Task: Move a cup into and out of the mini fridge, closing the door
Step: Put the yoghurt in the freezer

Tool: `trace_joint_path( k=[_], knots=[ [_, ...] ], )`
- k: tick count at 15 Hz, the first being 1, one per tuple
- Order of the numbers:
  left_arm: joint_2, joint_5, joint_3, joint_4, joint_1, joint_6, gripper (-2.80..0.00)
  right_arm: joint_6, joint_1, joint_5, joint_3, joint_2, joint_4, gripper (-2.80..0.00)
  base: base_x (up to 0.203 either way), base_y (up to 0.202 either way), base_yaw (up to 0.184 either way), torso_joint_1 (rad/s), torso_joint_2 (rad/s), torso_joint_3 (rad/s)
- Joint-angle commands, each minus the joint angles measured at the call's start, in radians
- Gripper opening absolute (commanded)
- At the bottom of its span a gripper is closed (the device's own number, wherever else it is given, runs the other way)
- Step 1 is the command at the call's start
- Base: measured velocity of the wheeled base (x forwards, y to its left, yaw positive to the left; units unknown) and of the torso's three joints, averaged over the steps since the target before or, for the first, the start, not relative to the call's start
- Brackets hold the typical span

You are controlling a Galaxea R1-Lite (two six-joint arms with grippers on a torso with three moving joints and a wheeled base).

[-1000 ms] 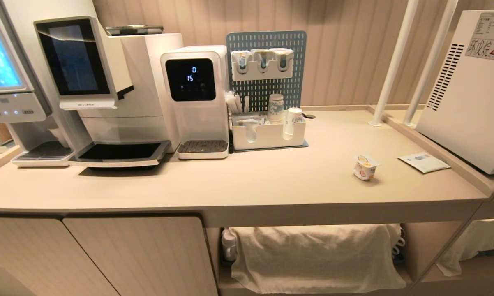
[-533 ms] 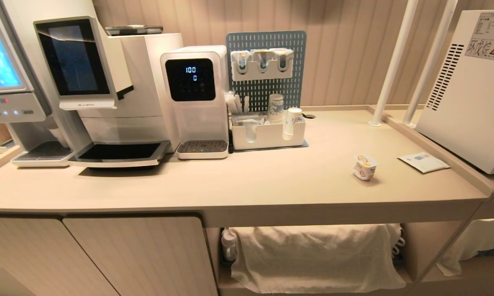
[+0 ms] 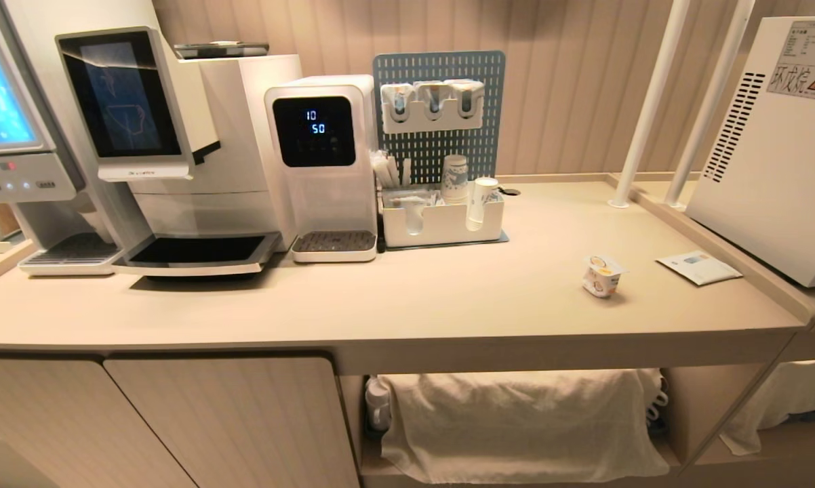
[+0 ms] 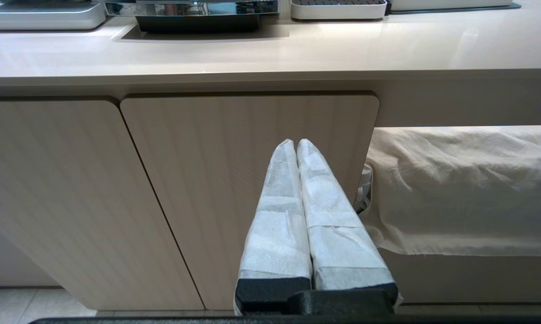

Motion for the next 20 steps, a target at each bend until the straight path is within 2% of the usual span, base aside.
trace_joint_path(
  k=[1,16,20],
  knots=[
    [0.0,0.0,0.0,0.0,0.0,-0.001,-2.8,-0.001,0.0,0.001,0.011,0.0,0.0,-2.8,0.0,0.0,0.0,0.0,0.0,0.0],
    [0.0,0.0,0.0,0.0,0.0,-0.005,-2.8,0.027,-0.001,-0.004,0.011,-0.002,-0.003,-2.8,0.0,0.0,0.0,0.0,0.0,0.0],
    [0.0,0.0,0.0,0.0,0.0,-0.007,-2.8,0.034,0.0,0.005,-0.026,0.0,0.03,-2.8,0.0,0.0,0.0,0.0,0.0,0.0]
  ],
)
